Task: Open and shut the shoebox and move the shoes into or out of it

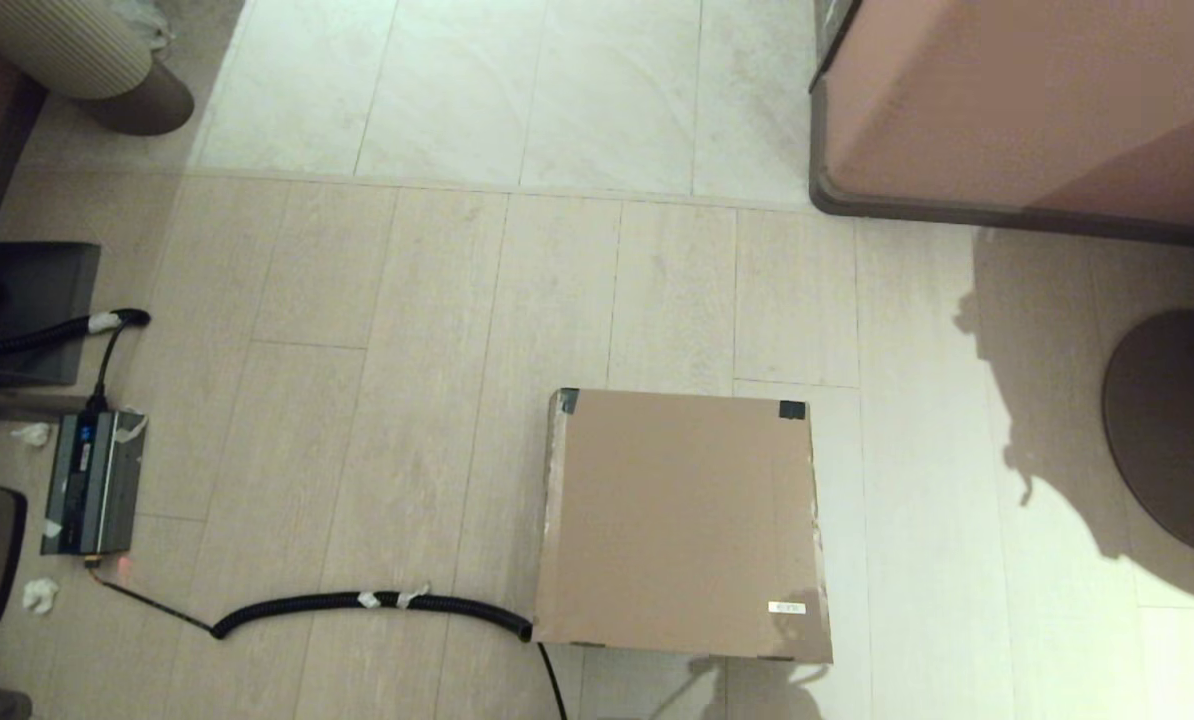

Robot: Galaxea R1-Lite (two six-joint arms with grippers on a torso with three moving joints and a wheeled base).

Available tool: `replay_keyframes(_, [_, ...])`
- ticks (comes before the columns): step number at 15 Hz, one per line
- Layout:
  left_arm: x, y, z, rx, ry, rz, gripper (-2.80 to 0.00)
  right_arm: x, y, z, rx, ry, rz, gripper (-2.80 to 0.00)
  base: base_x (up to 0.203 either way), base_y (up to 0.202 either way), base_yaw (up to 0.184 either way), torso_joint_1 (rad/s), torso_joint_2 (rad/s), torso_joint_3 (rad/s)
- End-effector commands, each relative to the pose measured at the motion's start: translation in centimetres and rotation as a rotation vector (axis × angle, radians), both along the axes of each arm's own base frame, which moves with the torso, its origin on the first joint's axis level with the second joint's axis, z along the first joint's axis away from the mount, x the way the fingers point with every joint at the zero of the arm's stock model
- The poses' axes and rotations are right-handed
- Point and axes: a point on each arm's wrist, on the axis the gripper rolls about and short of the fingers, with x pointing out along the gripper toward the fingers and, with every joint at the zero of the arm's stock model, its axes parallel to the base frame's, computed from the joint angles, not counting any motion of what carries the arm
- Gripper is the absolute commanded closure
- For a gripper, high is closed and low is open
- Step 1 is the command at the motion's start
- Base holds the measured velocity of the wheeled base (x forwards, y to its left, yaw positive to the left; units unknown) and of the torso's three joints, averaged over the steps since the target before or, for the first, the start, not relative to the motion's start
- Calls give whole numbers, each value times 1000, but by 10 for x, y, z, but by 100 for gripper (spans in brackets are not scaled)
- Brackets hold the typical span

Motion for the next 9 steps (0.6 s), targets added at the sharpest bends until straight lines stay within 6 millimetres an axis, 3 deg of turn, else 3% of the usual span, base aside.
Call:
replay_keyframes(1, [0, 0, 0, -1, 4, 2, 0, -9, 0, -1, 8, -112, 9, 0, 0, 0, 0, 0, 0, 0])
replay_keyframes(4, [0, 0, 0, -4, 4, 0, 0, -8, -1, 0, 118, -149, -37, 0, 0, 0, 0, 0, 0, 0])
replay_keyframes(9, [0, 0, 0, -26, 2, 2, 0, -8, -1, -1, 126, -145, -42, 0, 0, 0, 0, 0, 0, 0])
